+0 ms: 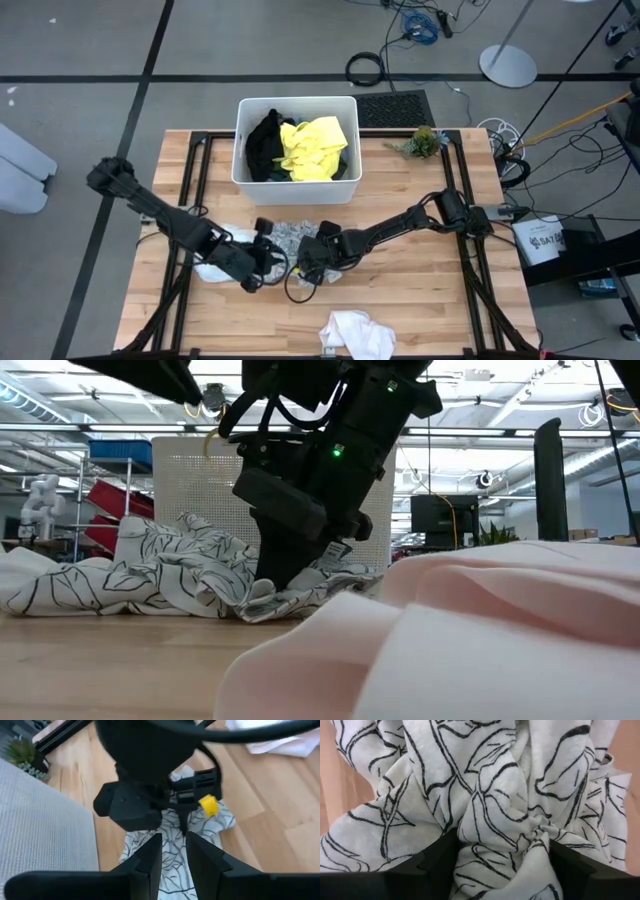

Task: Fold laundry
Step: Fold the white patterned blouse, then put the folded white patterned blouse into the white laundry bin

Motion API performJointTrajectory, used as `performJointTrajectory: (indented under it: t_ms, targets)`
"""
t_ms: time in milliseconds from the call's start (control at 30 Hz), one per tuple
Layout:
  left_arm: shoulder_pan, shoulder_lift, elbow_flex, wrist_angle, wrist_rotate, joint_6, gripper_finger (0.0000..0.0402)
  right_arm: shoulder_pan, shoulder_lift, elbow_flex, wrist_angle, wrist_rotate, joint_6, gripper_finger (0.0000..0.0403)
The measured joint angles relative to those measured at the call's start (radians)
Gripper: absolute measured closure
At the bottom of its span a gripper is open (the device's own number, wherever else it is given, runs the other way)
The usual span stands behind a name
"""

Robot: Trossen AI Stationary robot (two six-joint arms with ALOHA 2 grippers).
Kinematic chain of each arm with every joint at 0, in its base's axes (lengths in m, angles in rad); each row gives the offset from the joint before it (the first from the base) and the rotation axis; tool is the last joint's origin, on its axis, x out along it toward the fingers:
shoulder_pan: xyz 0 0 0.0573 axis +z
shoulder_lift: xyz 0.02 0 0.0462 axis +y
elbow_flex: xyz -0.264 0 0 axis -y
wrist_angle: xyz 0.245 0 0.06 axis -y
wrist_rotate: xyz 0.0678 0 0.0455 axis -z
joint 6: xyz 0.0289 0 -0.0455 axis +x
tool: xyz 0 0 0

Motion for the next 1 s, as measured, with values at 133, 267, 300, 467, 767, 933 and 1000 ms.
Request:
performJointTrajectory:
  t_ms: [133, 267, 300, 467, 767, 933, 1000]
  targets:
    - [0.020, 0.008, 0.000, 0.001, 0.000, -0.004, 0.0307, -0.004, -0.036, -0.004, 0.003, -0.008, 0.002, 0.0166]
    - [0.029, 0.002, 0.000, 0.000, 0.005, -0.036, 0.0307, -0.003, -0.078, -0.007, -0.013, -0.032, 0.002, 0.0152]
    - [0.029, 0.002, 0.000, 0.003, 0.010, -0.041, 0.0307, -0.003, -0.092, -0.005, -0.027, -0.032, 0.001, 0.0145]
    - [0.029, 0.002, 0.000, 0.002, 0.060, -0.041, 0.0307, -0.001, -0.162, 0.018, -0.074, -0.014, -0.003, 0.0121]
    - [0.052, 0.022, 0.000, 0.008, 0.084, -0.042, 0.0307, 0.012, -0.251, 0.021, -0.223, 0.004, 0.035, 0.0117]
    - [0.071, 0.066, 0.000, 0.013, 0.076, -0.034, 0.0307, 0.043, -0.303, 0.021, -0.344, 0.075, 0.087, 0.0117]
    - [0.077, 0.082, 0.000, 0.026, 0.073, -0.034, 0.0307, 0.061, -0.325, 0.021, -0.385, 0.112, 0.104, 0.0117]
